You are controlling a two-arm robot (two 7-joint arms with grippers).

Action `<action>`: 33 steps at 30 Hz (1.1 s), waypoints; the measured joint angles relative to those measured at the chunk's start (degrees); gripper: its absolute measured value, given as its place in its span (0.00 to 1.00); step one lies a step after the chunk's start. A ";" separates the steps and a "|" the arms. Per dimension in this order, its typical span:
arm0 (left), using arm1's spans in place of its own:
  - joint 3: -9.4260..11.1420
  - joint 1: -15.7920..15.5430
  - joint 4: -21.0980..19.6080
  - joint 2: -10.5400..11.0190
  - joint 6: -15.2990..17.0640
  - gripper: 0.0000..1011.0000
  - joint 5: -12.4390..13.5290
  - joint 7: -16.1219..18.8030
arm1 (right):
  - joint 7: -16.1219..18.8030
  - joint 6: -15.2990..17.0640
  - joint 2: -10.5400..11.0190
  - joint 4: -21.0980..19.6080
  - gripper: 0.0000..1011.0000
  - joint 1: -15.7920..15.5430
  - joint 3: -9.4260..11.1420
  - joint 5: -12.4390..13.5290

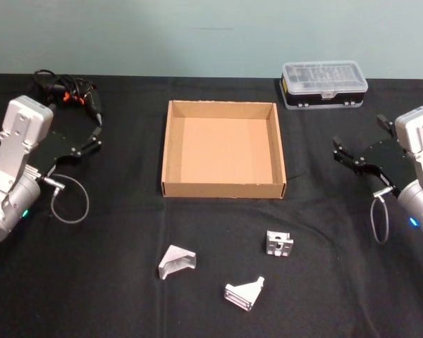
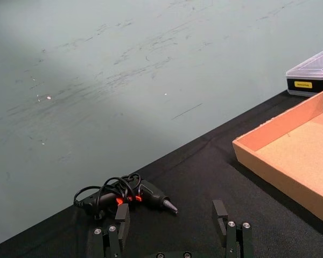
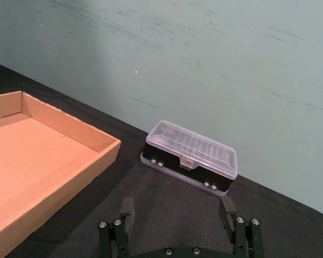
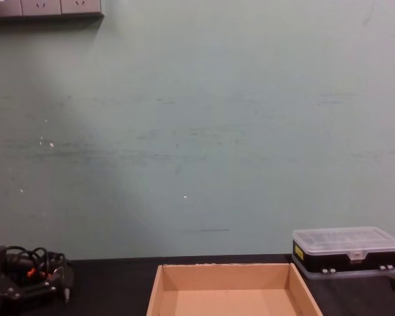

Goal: Use one hand to pick up the angle iron from the table and place it into the box.

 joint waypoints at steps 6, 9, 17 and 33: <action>0.00 0.00 0.00 0.00 0.00 0.99 0.00 0.00 | 0.00 0.00 0.00 0.00 0.99 0.00 0.00 0.00; 0.00 0.00 0.00 0.00 0.00 0.99 0.00 0.00 | 0.00 0.00 0.00 0.00 0.99 0.00 0.00 0.00; 0.00 0.00 0.00 0.00 0.00 0.99 0.00 0.00 | 0.00 0.00 0.00 0.00 0.99 0.00 0.00 0.00; 0.00 0.00 0.00 0.00 0.00 0.99 0.00 0.00 | 0.00 0.00 0.00 0.00 0.99 0.00 0.00 0.00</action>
